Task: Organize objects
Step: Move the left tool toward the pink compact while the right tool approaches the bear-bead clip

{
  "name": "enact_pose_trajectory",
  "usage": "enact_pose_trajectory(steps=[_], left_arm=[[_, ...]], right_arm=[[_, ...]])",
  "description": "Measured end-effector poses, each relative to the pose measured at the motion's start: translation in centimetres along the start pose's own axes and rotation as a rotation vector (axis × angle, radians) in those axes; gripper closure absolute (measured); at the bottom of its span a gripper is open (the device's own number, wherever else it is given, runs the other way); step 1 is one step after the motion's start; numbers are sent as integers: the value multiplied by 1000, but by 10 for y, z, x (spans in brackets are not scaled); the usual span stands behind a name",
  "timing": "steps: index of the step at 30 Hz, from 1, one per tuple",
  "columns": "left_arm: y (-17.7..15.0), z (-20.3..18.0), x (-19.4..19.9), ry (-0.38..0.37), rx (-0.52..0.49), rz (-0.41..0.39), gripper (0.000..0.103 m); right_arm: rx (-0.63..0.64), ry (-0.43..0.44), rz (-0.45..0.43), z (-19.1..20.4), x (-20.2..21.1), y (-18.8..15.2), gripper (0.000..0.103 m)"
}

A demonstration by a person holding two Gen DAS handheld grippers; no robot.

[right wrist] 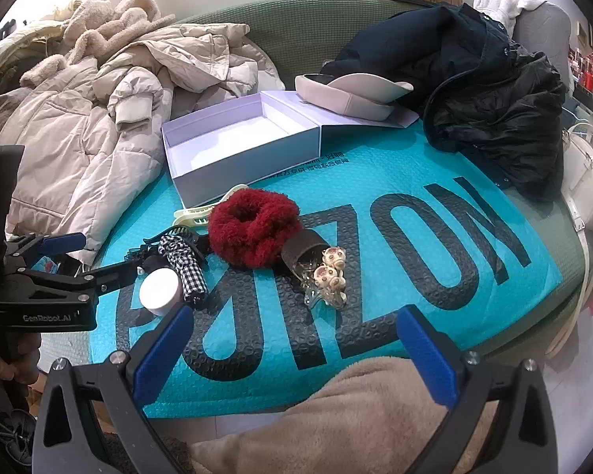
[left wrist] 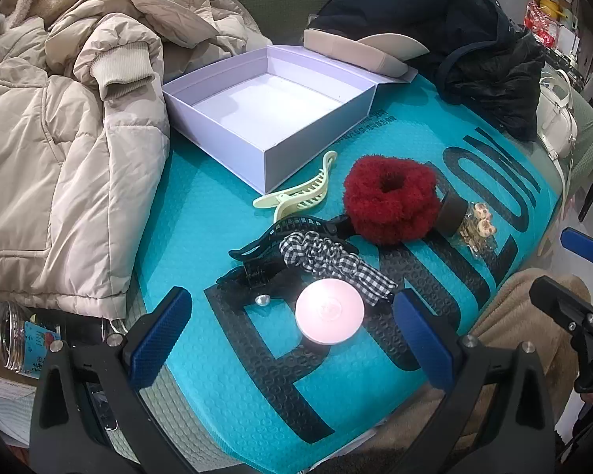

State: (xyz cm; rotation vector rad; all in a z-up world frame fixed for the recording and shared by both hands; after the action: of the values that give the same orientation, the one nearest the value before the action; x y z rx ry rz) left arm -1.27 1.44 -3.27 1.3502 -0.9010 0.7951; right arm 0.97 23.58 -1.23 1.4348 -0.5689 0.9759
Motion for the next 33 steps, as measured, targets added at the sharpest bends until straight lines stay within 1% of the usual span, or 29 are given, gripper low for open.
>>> enact_pose_trajectory(steps=[11, 27, 33], left_arm=[[-4, -2, 0, -5, -6, 12, 1], [-10, -3, 5, -2, -9, 8, 1], [-17, -5, -1, -11, -8, 21, 1]], right_arm=[[7, 2, -3, 2, 3, -3, 1], [10, 8, -14, 5, 8, -9, 1], [2, 12, -13, 4, 7, -14, 1]])
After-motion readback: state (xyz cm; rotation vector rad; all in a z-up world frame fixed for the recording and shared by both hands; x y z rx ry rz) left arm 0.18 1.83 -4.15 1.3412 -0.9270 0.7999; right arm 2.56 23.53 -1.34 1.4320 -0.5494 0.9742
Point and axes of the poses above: each gripper's, at about its wrist camera, not at the fingertips, and x roughly against the way its jaws point, z to its left, y to its top, the point moved 3 cm from there along -x, roughly the way its jaws point, and after that the axes turned 7 degrees about z, right-handed, at the moved point
